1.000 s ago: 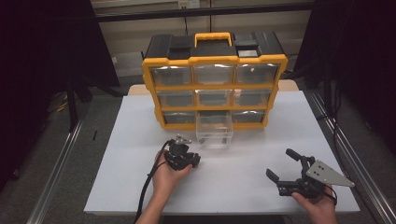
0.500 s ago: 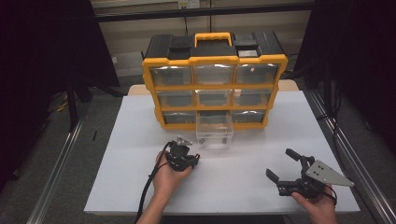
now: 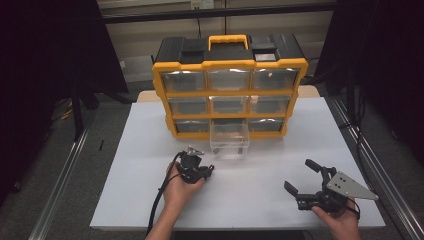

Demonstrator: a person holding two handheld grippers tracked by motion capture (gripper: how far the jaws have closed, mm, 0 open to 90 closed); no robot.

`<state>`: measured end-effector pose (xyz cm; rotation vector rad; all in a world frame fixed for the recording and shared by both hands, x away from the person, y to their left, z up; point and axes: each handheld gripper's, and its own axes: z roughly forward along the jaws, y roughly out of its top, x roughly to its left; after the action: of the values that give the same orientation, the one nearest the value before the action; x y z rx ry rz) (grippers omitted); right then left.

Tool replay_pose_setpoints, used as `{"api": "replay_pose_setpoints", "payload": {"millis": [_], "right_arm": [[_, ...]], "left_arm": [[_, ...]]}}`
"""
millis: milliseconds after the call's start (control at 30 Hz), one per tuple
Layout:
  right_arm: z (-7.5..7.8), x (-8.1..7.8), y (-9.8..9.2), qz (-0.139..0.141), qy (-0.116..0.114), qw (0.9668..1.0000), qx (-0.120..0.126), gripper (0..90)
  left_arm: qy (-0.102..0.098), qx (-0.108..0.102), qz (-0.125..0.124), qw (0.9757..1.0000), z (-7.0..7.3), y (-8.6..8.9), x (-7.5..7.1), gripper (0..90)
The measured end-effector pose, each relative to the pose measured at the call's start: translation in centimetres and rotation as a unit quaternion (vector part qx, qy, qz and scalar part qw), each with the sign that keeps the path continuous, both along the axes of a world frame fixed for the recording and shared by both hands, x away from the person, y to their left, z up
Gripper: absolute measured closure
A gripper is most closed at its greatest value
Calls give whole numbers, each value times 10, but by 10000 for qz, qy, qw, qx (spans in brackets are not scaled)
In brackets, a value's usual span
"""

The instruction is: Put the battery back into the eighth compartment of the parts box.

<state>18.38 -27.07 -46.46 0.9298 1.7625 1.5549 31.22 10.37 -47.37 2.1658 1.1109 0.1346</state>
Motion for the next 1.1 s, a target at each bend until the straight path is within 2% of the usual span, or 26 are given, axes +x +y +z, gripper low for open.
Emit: {"api": "replay_pose_setpoints", "payload": {"millis": [100, 133, 167, 267, 467, 567, 633, 767, 800, 1100], "right_arm": [[-1, 1, 1, -11, 6, 10000, 25, 16], [0, 1, 1, -17, -2, 10000, 26, 16], [0, 1, 1, -17, -8, 10000, 6, 16], [0, 0, 1, -29, -11, 10000, 0, 16], [0, 0, 0, -52, 6, 10000, 33, 16], [0, 0, 1, -49, -12, 10000, 43, 16], [1, -1, 1, -26, -17, 10000, 14, 16], [0, 1, 2, -61, 2, 10000, 42, 16], [0, 1, 2, -43, -4, 10000, 48, 16], [0, 1, 2, -62, -12, 10000, 51, 16]], "left_arm": [[106, -94, 11, 9999, 0, 2, 1, 774], [100, -171, 111, 9997, 0, 1, 1, 774], [111, -150, 52, 9998, 0, 2, 2, 774], [137, -217, 92, 9996, 0, 3, 2, 775], [205, -158, 163, 9995, 3, 11, 4, 775], [294, -313, 202, 9989, 7, 15, 4, 775], [296, -345, 122, 9989, 10, 19, 5, 775], [276, -391, 150, 9987, 15, 24, 6, 775], [268, -348, 192, 9988, 17, 24, 5, 775], [296, -383, 116, 9988, 25, 28, 8, 775]]}}
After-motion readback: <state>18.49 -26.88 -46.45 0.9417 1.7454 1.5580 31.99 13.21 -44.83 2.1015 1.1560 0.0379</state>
